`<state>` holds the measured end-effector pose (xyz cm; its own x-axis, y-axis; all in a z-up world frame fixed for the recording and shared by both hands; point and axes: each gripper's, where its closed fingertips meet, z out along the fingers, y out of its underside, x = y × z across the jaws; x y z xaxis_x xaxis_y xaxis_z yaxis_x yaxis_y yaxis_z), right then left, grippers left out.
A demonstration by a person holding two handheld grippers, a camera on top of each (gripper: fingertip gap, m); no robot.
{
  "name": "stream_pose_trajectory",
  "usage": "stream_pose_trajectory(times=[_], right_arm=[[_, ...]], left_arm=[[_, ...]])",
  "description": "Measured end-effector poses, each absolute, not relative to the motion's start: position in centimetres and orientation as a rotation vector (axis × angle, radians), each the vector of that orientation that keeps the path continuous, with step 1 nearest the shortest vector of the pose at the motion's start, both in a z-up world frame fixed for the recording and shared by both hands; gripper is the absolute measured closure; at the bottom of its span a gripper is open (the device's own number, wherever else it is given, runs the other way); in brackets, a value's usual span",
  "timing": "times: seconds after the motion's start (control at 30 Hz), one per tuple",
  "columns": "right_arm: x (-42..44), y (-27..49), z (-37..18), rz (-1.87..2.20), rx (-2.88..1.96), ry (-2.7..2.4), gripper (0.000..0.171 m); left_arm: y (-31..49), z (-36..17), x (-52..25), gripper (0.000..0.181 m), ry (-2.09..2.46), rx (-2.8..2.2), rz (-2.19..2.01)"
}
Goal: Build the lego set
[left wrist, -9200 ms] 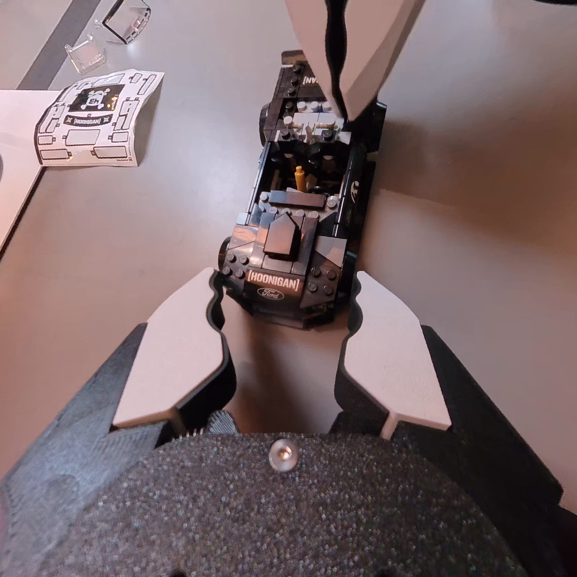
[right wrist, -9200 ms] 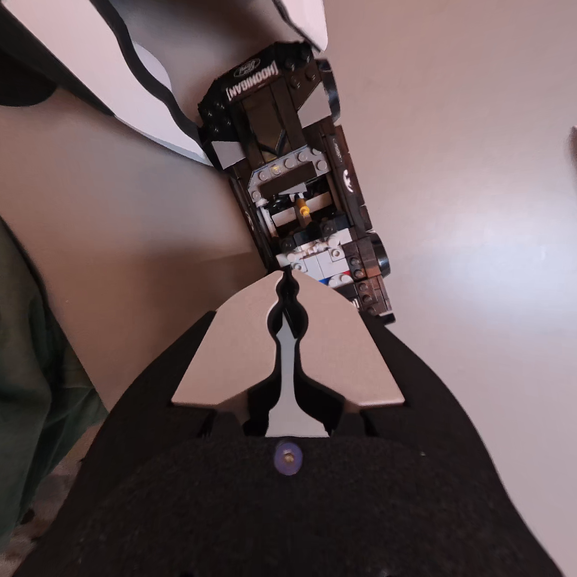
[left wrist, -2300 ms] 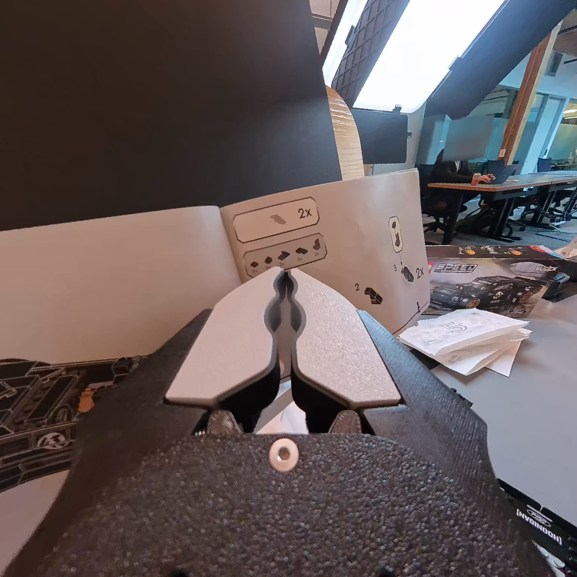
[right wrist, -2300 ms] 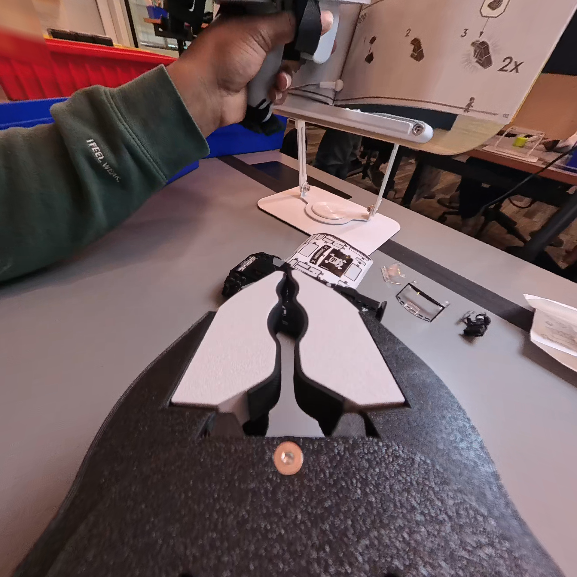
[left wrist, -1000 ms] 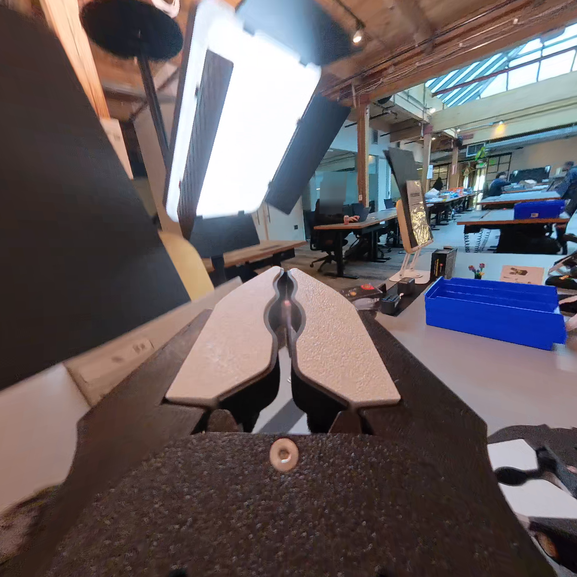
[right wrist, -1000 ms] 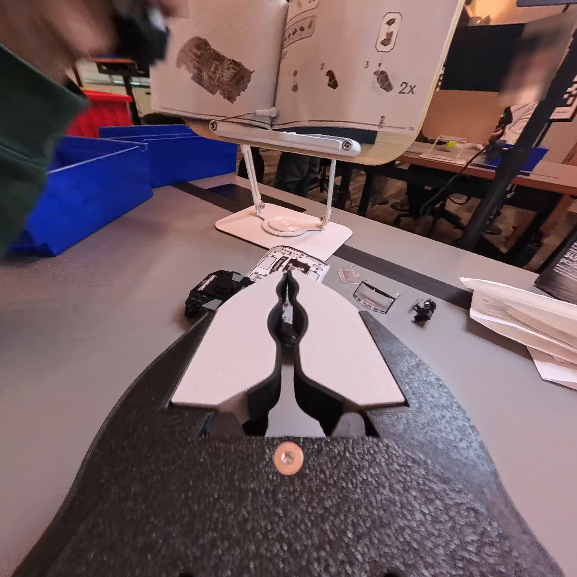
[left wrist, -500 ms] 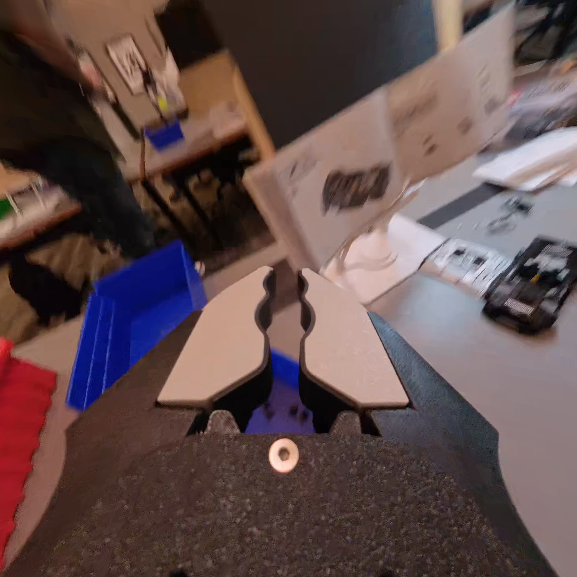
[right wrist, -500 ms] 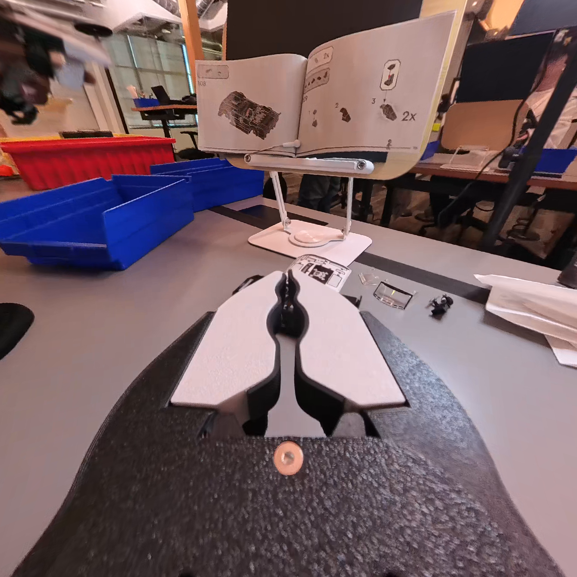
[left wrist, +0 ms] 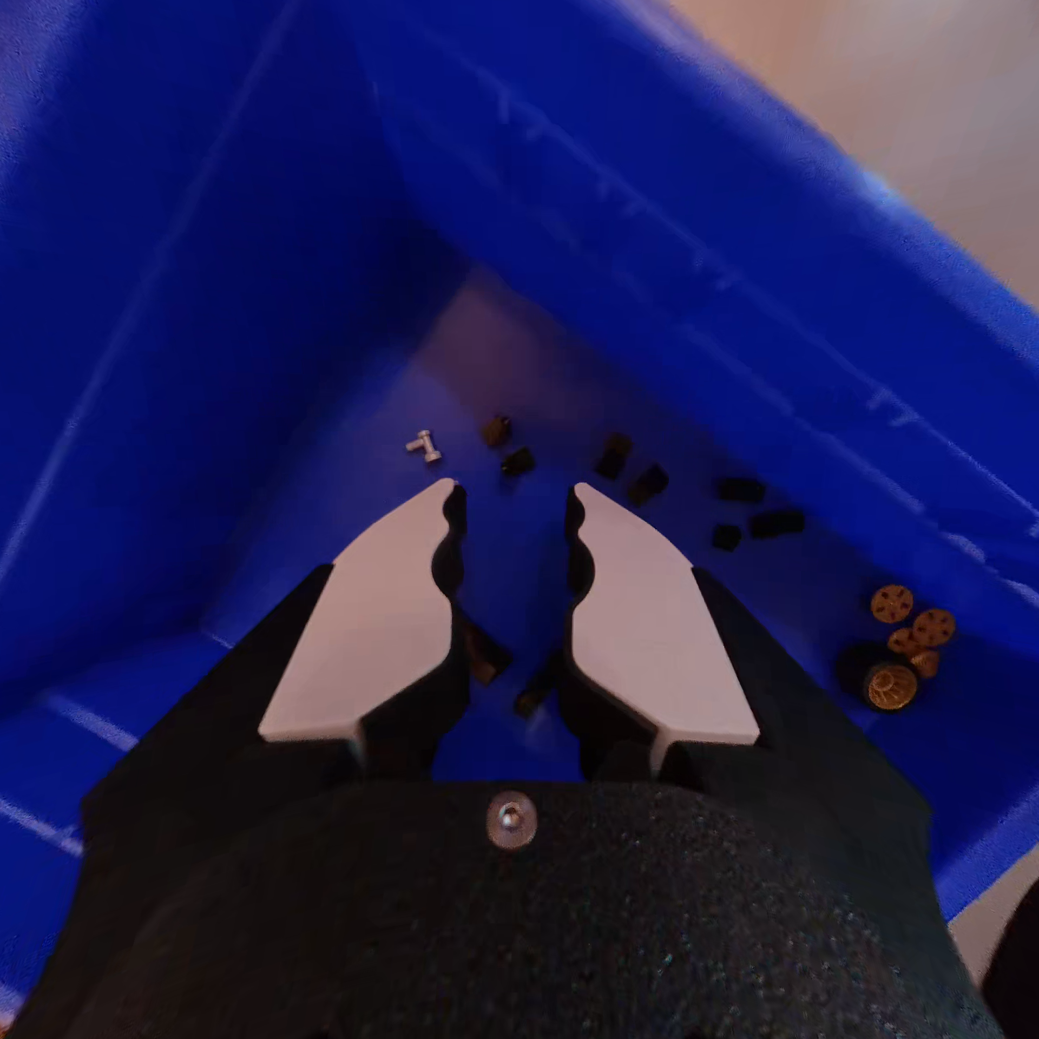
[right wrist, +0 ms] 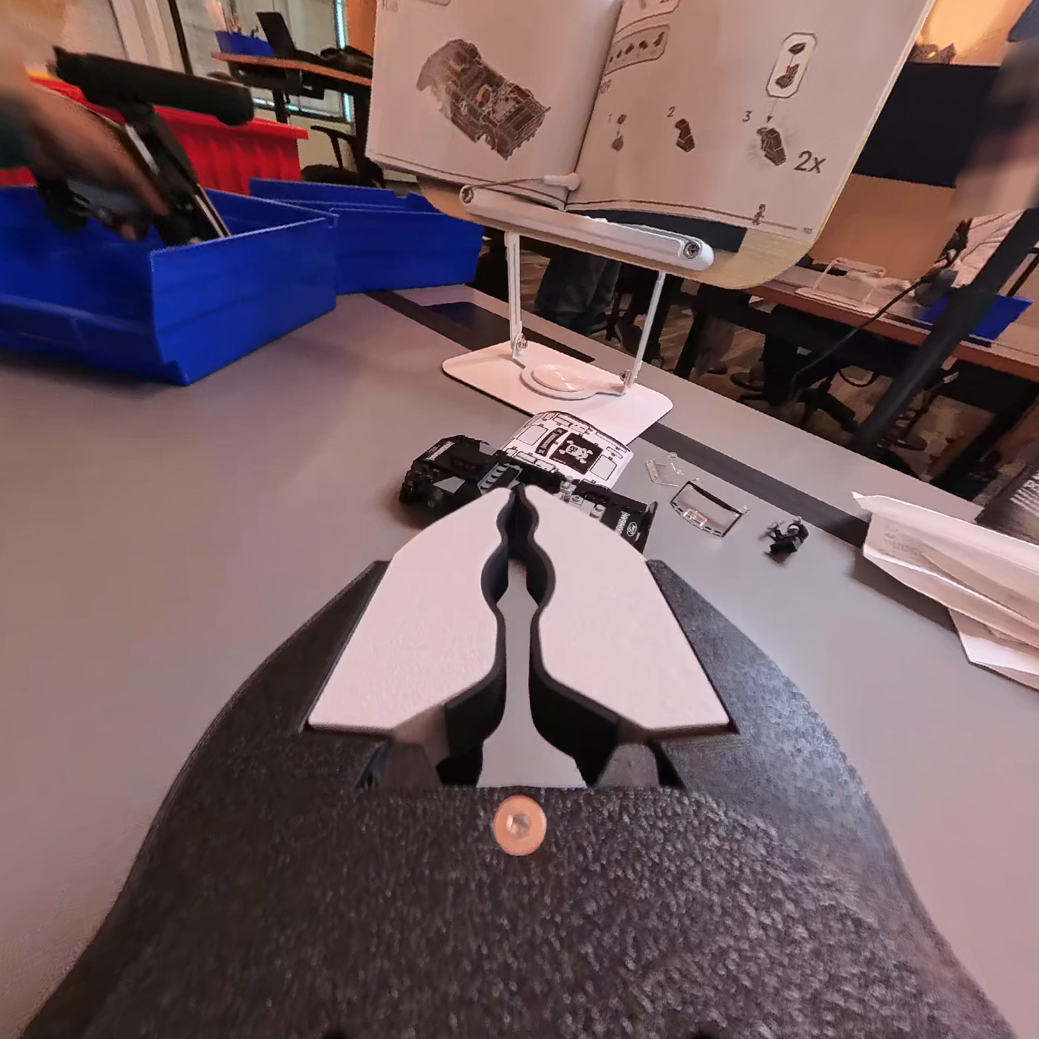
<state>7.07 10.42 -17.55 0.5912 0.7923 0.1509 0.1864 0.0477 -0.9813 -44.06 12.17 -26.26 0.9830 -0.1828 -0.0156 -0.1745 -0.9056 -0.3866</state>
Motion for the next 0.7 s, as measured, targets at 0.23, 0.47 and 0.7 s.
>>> stream_pose_trajectory(times=[0.23, 0.47, 0.7], right_arm=[[7.3, 10.6, -17.7, 0.564, -1.495, -0.884, 0.171], [7.4, 10.7, -18.0, 0.556, -1.506, -0.896, 0.171], [7.5, 10.8, -18.1, 0.549, -1.513, -0.903, 0.171]], left_arm=[[12.7, -28.2, -44.3, 0.155, 0.2, -2.751, -0.047], [13.3, -28.5, -44.3, 0.167, 0.206, -2.739, -0.021], [13.3, -28.0, -44.3, 0.167, 0.222, -2.728, -0.008]])
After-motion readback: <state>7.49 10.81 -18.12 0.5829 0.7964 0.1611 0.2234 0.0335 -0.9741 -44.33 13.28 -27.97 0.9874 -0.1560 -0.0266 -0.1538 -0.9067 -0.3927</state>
